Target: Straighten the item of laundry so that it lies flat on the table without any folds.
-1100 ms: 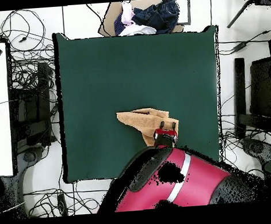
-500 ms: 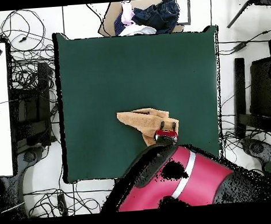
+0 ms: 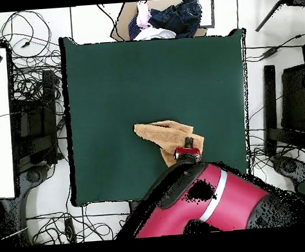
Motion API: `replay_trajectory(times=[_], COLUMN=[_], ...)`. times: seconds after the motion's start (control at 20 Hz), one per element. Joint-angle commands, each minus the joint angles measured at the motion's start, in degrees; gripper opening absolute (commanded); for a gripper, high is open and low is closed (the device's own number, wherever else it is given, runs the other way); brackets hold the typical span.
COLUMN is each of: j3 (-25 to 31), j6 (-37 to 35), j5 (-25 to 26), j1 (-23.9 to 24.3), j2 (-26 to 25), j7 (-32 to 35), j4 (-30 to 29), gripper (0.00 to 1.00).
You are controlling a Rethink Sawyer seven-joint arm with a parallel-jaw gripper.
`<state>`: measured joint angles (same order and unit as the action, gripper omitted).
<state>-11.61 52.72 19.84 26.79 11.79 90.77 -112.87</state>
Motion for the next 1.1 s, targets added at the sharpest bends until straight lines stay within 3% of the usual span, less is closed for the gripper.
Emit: replay_trajectory(times=[0.05,0.35,0.85,1.1], j3=[3.0,2.8,1.5,1.6], j6=[-9.9,-13.1,-24.7,-28.6], j5=[-2.6,-2.8,-3.2,-3.3], j1=[2.0,1.0,-2.6,-3.8], j2=[-3.7,1.1,18.8,22.0], j7=[10.8,10.4,10.1,10.4], j4=[4.4,1.2,-8.8,-8.9], gripper=[0.0,0.0,0.0,0.0])
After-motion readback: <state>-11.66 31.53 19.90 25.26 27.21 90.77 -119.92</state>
